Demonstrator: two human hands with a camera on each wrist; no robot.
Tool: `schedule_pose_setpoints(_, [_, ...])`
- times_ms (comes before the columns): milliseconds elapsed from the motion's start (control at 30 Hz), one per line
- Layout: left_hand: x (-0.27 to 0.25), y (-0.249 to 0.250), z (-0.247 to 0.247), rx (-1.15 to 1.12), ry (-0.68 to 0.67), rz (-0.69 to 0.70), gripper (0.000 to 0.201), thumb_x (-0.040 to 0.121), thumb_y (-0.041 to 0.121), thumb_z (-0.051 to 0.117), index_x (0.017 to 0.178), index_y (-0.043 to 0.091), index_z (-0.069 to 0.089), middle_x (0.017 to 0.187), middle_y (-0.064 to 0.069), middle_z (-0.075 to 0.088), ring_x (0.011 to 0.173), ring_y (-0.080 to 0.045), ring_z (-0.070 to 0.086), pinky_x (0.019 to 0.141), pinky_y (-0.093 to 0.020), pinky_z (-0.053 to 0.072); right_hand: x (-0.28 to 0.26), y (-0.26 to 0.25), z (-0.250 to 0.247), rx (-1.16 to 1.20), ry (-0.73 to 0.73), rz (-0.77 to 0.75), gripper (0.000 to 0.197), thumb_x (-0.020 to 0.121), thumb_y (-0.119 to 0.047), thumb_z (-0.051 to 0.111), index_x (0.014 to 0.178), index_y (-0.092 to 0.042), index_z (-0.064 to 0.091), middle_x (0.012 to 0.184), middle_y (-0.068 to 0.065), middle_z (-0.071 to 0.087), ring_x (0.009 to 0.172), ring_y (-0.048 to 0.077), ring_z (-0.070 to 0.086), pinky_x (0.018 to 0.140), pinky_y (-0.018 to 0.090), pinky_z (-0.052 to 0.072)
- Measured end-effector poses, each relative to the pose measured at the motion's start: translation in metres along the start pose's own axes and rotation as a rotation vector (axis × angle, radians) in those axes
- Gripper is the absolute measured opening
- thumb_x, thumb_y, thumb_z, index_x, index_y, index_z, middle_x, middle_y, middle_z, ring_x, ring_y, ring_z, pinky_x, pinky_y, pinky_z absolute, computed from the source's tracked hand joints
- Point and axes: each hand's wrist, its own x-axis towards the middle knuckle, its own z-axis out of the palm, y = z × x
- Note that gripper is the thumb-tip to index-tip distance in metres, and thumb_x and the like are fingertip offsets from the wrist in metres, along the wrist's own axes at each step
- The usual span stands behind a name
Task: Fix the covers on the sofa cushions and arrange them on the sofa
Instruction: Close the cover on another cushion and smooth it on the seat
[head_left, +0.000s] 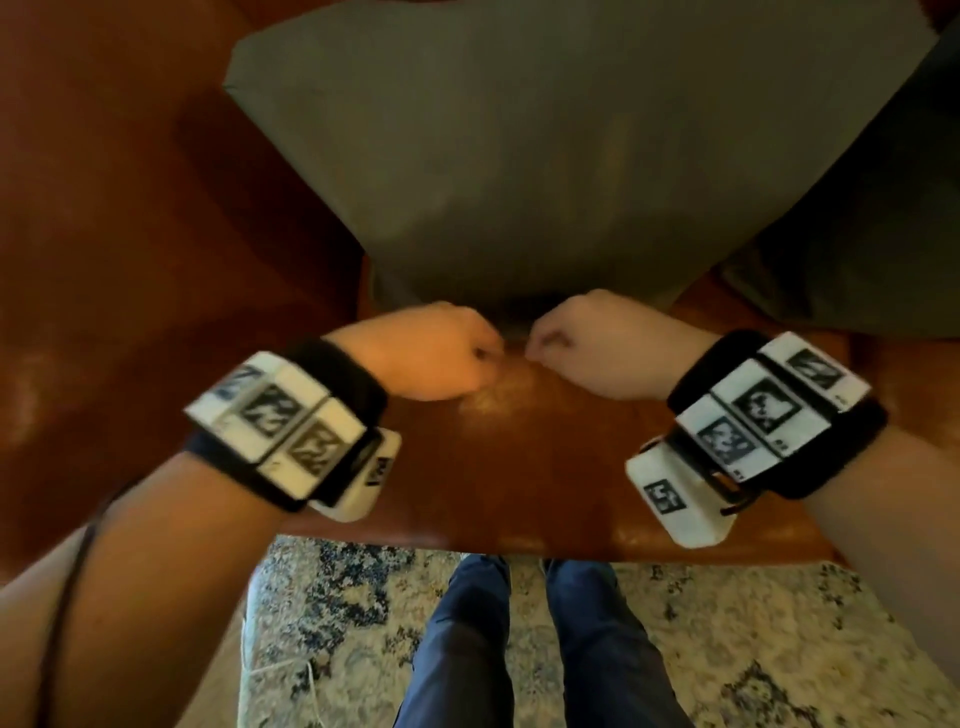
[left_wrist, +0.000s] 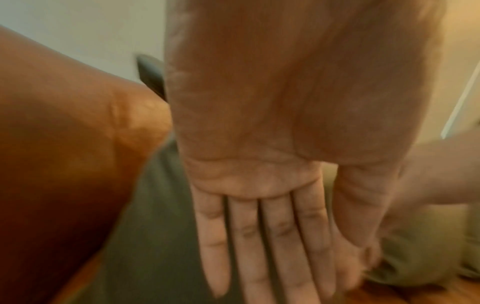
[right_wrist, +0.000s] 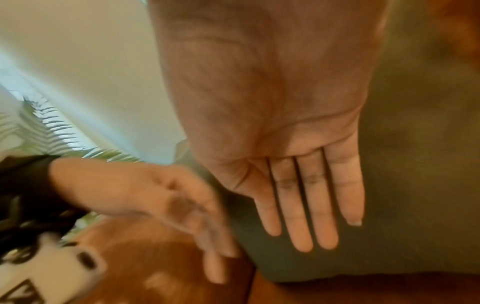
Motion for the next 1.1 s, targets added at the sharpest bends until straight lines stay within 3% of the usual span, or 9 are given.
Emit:
schedule_pose_setpoints(100, [0.033,0.016,0.012,0.123,-0.109,-0.014,0.026,0.096,0.029,0.049,0.11,0.015,0.067,0.109,-0.006,0.066,0.098,-0.025,0.06,0.086,-0.033,0.047,0.022,-0.013,0.008,-0.103,-0.068,0.007,0.015,0.093,-0.018,0.047,0.086,-0.012,0.06,0.091,0.006,0.062,0.089,0.025,0.06,0.073,0.032,0.044])
schedule_pose_setpoints(200, [0.052,0.001,0.004,0.149,-0.147,-0.019,0.032,0.101,0.025,0.043,0.122,0.013,0.064,0.128,-0.007,0.06,0.115,-0.025,0.055,0.1,-0.033,0.04,0.038,0.009,0.006,-0.101,-0.109,0.076,0.026,0.096,-0.018,0.043,0.102,-0.01,0.068,0.105,0.005,0.066,0.101,0.025,0.061,0.091,0.035,0.048])
schedule_pose_setpoints(367, [0.043,-0.05,-0.011,-0.038,0.022,-0.123,0.026,0.1,0.03,0.048,0.113,0.02,0.068,0.124,0.002,0.061,0.119,-0.019,0.052,0.097,-0.025,0.035,0.028,0.064,-0.011,-0.074,-0.101,0.189,0.035,0.103,-0.021,0.037,0.127,-0.016,0.062,0.143,0.003,0.051,0.13,0.024,0.044,0.106,0.03,0.031])
schedule_pose_setpoints(467, [0.032,-0.075,0.0,-0.101,0.118,-0.242,0.028,0.099,0.028,0.049,0.116,0.017,0.069,0.126,-0.003,0.064,0.119,-0.024,0.055,0.103,-0.031,0.04,0.023,0.094,-0.006,-0.009,-0.088,0.281,0.034,0.103,-0.019,0.038,0.128,-0.011,0.06,0.143,0.008,0.05,0.13,0.026,0.045,0.106,0.031,0.031])
schedule_pose_setpoints(567, [0.023,-0.085,0.017,-0.171,0.212,-0.356,0.027,0.098,0.031,0.051,0.114,0.017,0.067,0.12,-0.01,0.065,0.11,-0.028,0.059,0.098,-0.037,0.047,0.018,0.11,0.007,-0.042,-0.04,0.354,0.035,0.102,-0.018,0.036,0.122,-0.008,0.062,0.131,0.013,0.057,0.117,0.029,0.052,0.091,0.03,0.039])
schedule_pose_setpoints(667, [0.025,-0.069,0.037,-0.09,-0.003,-0.3,0.026,0.098,0.035,0.049,0.109,0.021,0.069,0.118,-0.005,0.066,0.108,-0.025,0.059,0.095,-0.034,0.047,0.015,0.092,0.022,-0.068,-0.105,0.331,0.037,0.102,-0.024,0.034,0.122,-0.011,0.062,0.128,0.01,0.058,0.112,0.026,0.053,0.085,0.029,0.039])
schedule_pose_setpoints(767, [0.039,-0.032,0.057,-0.012,-0.193,-0.129,0.027,0.099,0.025,0.047,0.112,0.014,0.068,0.123,-0.005,0.064,0.113,-0.026,0.057,0.087,-0.024,0.04,0.024,0.056,0.044,-0.056,-0.183,0.196,0.033,0.099,-0.024,0.041,0.119,-0.013,0.065,0.127,0.009,0.06,0.112,0.026,0.057,0.094,0.034,0.045])
schedule_pose_setpoints(967, [0.097,0.002,0.087,0.223,-0.381,-0.129,0.042,0.102,0.028,0.044,0.142,0.014,0.048,0.149,-0.009,0.044,0.135,-0.027,0.042,0.11,-0.036,0.031,0.059,0.024,0.078,-0.138,-0.236,0.143,0.025,0.094,-0.01,0.048,0.112,-0.008,0.065,0.117,0.014,0.065,0.104,0.031,0.063,0.079,0.036,0.046])
schedule_pose_setpoints(1100, [0.112,-0.004,0.081,0.2,-0.267,-0.126,0.043,0.099,0.032,0.05,0.139,0.016,0.051,0.146,-0.01,0.048,0.133,-0.029,0.044,0.113,-0.042,0.033,0.072,0.029,0.075,-0.119,-0.218,0.166,0.032,0.097,-0.013,0.046,0.127,-0.011,0.057,0.128,0.015,0.06,0.113,0.032,0.059,0.095,0.041,0.045])
